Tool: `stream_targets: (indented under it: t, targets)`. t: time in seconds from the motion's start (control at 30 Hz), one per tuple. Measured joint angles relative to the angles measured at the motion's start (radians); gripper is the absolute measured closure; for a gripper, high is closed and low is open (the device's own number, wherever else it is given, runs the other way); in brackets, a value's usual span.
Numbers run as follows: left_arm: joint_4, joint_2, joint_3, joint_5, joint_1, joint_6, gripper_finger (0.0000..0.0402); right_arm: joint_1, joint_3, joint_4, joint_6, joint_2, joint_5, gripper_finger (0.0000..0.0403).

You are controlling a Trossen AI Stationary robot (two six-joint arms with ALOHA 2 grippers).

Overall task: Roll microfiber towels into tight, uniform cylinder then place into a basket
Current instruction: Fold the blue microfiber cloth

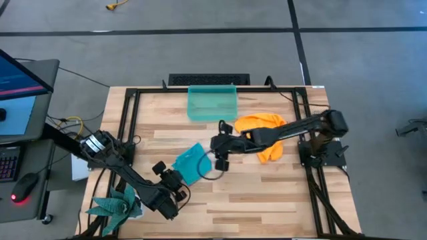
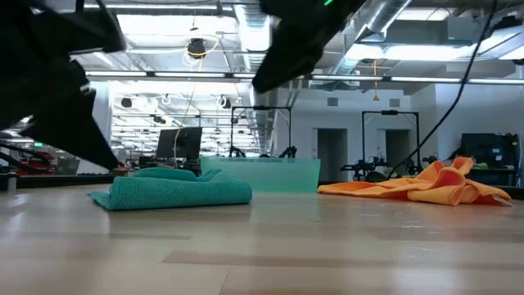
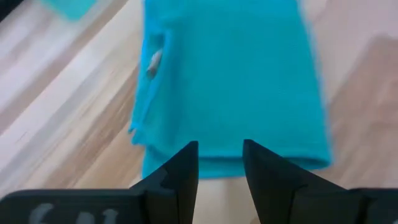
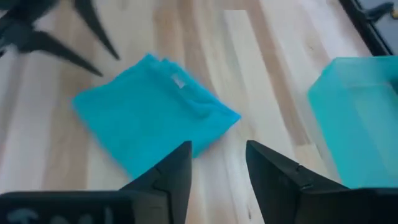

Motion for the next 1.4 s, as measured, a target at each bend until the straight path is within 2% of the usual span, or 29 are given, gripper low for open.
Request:
stream_targets:
  t: [0.13, 0.27, 0.37, 0.43, 0.53, 0.7, 0.93, 1.2, 1.4]
  targets:
    - [0.064, -0.024, -0.003, -0.025, 0.013, 0.123, 0.0283, 0.038, -0.095, 0.014, -0.009, -0.068, -0.002, 0.0240]
    - [0.132, -0.025, -0.003, -0.012, 0.057, 0.228, 0.0283, 0.069, -0.254, 0.171, -0.003, -0.086, -0.002, 0.0247]
    - [0.188, -0.025, -0.003, 0.035, 0.108, 0.311, 0.0283, 0.088, -0.356, 0.282, 0.017, -0.071, -0.005, 0.0250]
    - [0.209, -0.025, -0.003, 0.037, 0.144, 0.360, 0.0283, 0.094, -0.392, 0.292, 0.018, -0.061, -0.007, 0.0251]
    - [0.210, -0.025, -0.003, 0.071, 0.204, 0.395, 0.0283, 0.095, -0.395, 0.308, 0.018, -0.058, -0.005, 0.0249]
    - [0.213, -0.025, -0.003, 0.209, 0.284, 0.428, 0.0283, 0.094, -0.393, 0.407, 0.018, -0.064, -0.005, 0.0249]
    - [0.206, -0.025, -0.003, 0.312, 0.275, 0.391, 0.0283, 0.110, -0.393, 0.598, 0.019, -0.005, -0.005, 0.0252]
    - [0.168, -0.025, -0.003, 0.329, 0.211, 0.308, 0.0283, 0.108, -0.376, 0.818, 0.010, 0.161, -0.009, 0.0252]
    - [0.128, -0.025, -0.003, 0.329, 0.205, 0.283, 0.0283, 0.108, -0.263, 0.876, 0.010, 0.286, -0.137, 0.0253]
